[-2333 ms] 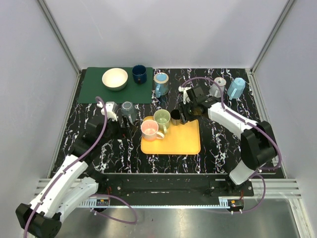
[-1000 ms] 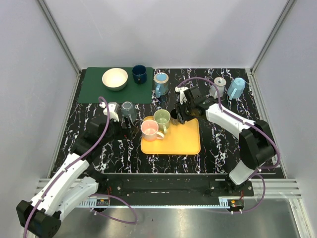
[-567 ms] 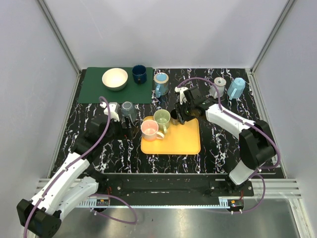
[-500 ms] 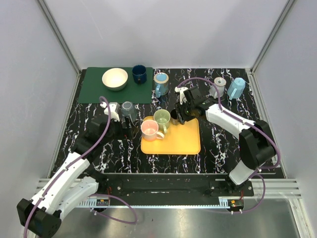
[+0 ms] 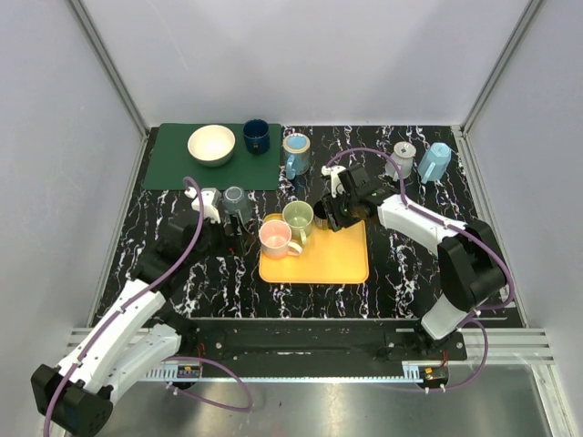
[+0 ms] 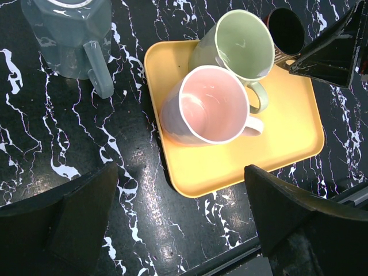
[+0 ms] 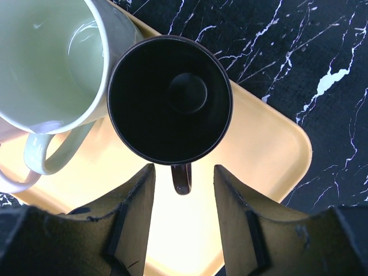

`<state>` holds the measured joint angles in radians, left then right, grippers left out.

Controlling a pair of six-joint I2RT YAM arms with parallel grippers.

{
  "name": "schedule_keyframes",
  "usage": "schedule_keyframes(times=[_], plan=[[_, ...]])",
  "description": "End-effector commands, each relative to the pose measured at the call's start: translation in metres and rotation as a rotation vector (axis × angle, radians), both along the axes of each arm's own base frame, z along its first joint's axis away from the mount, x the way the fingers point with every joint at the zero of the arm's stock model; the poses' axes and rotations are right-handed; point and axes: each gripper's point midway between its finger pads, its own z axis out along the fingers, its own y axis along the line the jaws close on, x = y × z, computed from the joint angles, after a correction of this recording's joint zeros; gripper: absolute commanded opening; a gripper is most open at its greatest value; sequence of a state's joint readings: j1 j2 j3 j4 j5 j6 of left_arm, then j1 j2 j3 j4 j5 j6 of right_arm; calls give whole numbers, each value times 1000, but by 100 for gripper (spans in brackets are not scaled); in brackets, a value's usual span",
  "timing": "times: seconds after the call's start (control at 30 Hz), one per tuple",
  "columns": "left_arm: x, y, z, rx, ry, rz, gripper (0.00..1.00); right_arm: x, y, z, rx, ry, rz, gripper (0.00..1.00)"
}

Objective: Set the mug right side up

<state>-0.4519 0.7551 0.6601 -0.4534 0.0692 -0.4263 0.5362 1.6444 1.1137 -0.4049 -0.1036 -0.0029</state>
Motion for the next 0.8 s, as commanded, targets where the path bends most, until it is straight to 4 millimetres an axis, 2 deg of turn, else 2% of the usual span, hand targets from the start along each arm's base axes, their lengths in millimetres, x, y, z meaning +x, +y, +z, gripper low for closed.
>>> schedule_keyframes(times=[0.0, 0.33, 0.57, 0.77], plan=[[3, -7, 5, -24, -29, -23, 94, 8, 8, 15, 29, -69, 23, 51], [3, -6, 6, -23, -30, -17, 94, 10, 9, 9, 26, -61, 27, 45], [4, -6, 4, -22, -28, -17, 94, 9, 10, 7, 26, -51, 25, 28], [3, -6, 4, -25, -26, -19, 94, 6, 10, 4, 27, -39, 28, 20]])
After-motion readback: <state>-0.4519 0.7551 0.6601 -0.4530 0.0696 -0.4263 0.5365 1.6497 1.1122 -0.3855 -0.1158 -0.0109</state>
